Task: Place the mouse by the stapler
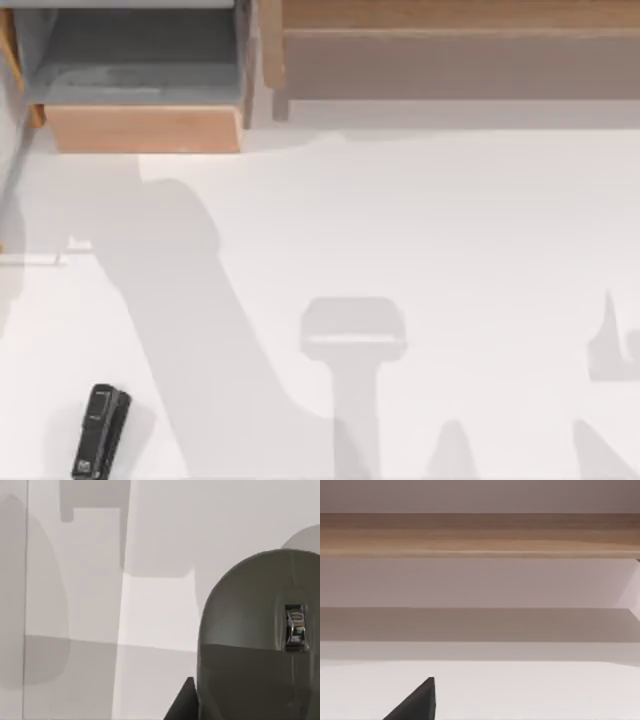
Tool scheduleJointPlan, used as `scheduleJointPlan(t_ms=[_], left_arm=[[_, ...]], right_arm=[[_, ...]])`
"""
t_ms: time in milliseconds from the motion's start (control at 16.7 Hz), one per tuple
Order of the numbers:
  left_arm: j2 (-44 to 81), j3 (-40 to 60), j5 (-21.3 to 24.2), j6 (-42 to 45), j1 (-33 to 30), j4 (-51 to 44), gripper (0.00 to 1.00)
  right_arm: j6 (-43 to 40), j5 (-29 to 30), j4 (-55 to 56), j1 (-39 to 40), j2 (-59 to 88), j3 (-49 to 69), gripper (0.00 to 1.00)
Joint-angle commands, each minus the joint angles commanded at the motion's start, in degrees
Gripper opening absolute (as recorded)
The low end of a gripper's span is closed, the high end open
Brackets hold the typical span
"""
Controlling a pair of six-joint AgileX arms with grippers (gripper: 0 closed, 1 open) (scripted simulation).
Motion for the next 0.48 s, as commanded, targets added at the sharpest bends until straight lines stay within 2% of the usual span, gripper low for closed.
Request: scheduleJointPlan(t_ms=[240, 480], left_arm=[[-10.3, -7.1, -1.0, -8.2, -3.5, 2.7, 0.00], [-20.1, -18.0, -2.1, -17.7, -11.5, 6.8, 0.00]], right_arm=[[0.0, 0.0, 0.0, 0.0, 0.0, 0.0, 1.00], [0.0, 0.0, 0.0, 0.0, 0.0, 0.0, 1.00]])
